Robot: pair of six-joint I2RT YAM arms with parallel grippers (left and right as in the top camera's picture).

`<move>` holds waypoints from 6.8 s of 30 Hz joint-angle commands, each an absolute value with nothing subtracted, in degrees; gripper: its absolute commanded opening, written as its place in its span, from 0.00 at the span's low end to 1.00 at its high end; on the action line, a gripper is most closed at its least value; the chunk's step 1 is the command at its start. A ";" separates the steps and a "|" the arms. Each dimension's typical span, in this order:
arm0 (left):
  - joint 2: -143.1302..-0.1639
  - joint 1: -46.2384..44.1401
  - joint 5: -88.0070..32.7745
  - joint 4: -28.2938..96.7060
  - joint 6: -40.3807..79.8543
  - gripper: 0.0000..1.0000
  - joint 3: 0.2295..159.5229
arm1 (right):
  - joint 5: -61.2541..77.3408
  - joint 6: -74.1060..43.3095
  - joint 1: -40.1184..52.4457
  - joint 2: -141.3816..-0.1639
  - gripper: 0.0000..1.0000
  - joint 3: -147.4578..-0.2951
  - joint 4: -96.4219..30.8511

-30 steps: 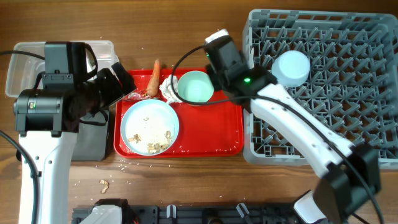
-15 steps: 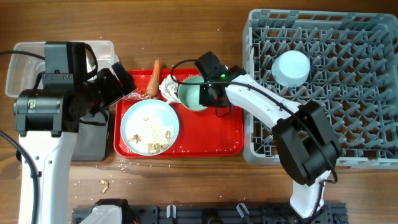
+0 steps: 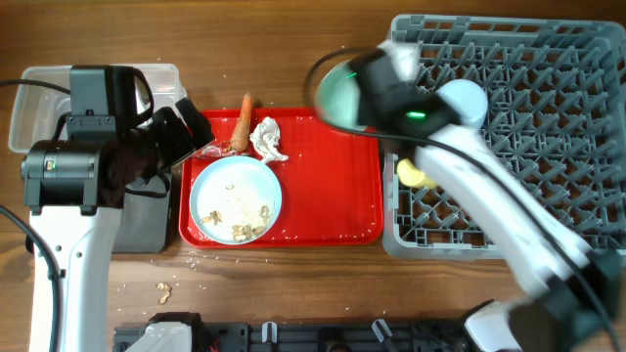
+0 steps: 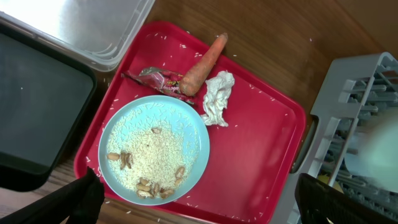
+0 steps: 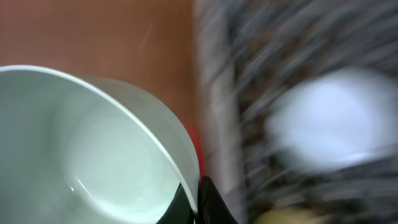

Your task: Sort waste into correct bins and load items into the dishwasher rack

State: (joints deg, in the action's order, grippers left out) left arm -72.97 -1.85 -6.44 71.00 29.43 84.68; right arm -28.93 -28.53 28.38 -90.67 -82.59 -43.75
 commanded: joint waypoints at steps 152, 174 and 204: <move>-73.08 -1.52 -6.11 70.98 28.77 1.00 84.99 | 1.78 -6.55 13.54 -0.16 1.00 -0.30 0.38; -74.91 -3.18 -12.93 65.19 29.87 0.92 84.40 | 1.80 -6.57 13.54 -0.27 1.00 -0.30 0.32; -116.01 -21.12 1.74 51.00 28.08 0.04 88.33 | 1.78 -6.55 13.54 -0.27 1.00 -0.30 0.32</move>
